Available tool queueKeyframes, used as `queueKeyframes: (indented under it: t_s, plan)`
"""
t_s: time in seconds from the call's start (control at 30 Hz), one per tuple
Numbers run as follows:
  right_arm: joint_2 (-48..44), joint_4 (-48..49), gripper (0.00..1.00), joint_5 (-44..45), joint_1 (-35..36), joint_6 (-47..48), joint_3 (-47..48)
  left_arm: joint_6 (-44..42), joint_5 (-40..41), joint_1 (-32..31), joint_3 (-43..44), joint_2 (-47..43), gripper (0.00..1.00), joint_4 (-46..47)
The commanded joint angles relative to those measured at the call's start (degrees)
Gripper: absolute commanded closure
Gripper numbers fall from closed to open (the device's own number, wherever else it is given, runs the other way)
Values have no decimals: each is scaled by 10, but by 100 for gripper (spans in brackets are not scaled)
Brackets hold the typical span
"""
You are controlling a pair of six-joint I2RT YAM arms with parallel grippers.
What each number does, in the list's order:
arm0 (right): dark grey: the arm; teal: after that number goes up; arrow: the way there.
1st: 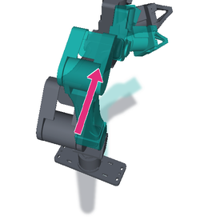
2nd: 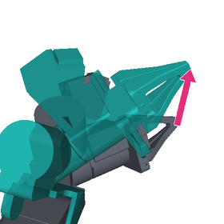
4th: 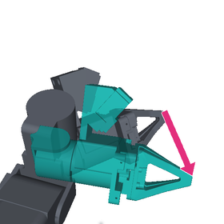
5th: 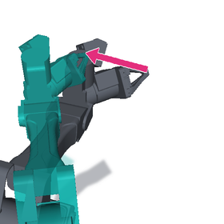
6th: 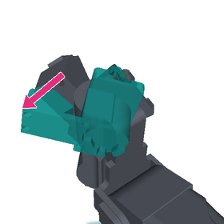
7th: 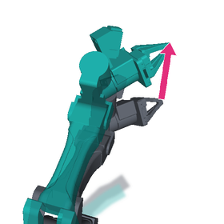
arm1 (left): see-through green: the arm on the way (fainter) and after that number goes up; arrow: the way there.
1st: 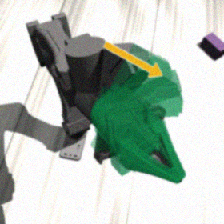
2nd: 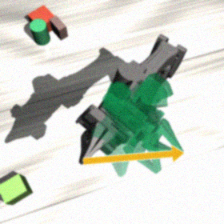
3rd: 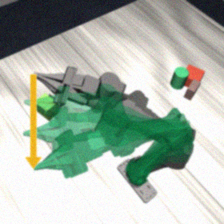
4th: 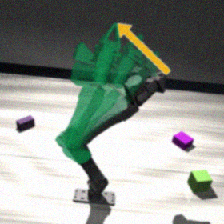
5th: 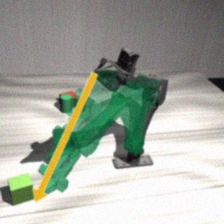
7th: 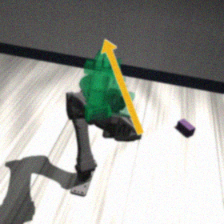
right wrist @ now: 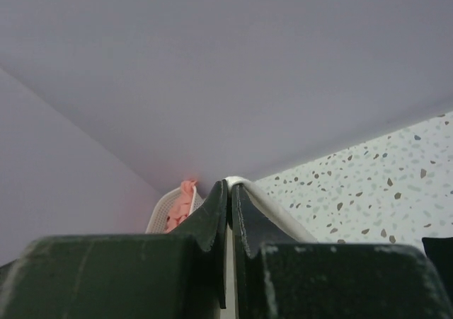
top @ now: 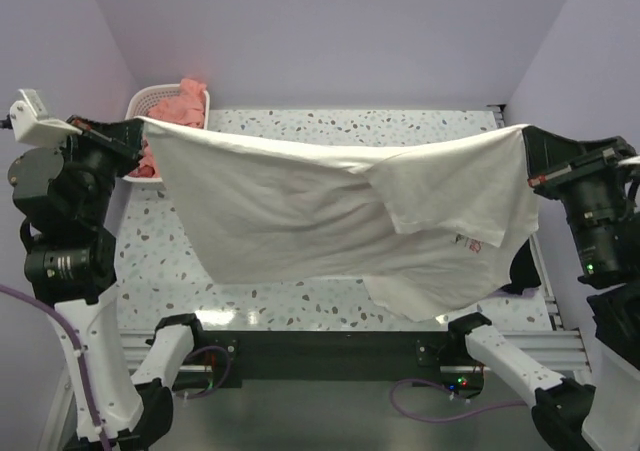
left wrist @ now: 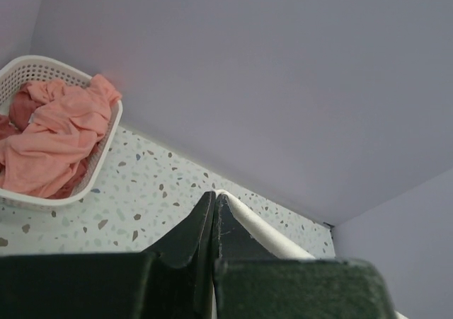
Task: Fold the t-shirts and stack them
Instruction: Flatten the tshirt out
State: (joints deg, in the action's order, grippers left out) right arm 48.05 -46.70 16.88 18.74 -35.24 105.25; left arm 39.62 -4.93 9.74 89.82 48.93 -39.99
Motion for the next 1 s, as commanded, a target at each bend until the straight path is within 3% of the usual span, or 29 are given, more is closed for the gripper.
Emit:
queueKeyframes:
  t_s: [0.0,0.13,0.27,0.37,0.47,0.5,0.6,0.77,0.87,0.97]
  plan:
    - [79,51,100,12,-2,32,-21,28,-24,5,-22,63,100,89]
    - [151,168,100,11,-3,42,-59,44,-50,5,-28,168,100,185]
    - [264,247,100,-4,-9,47,-19,56,-80,5,32,287,100,260]
    - [358,278,100,-31,-31,33,58,56,-98,7,130,393,100,277]
    - [417,303,100,-55,-62,3,139,71,-138,28,346,513,100,250]
    - [426,310,100,-54,-68,2,156,78,-150,34,388,566,100,245]
    - [439,311,100,-55,-93,-10,211,114,-193,58,472,612,100,259]
    - [368,347,100,-56,-120,-19,106,132,-225,92,336,544,100,349]
    - [313,348,100,-67,-134,-30,3,124,-223,97,177,484,100,373]
    - [268,329,100,-82,-142,-40,-103,119,-225,97,72,436,100,390]
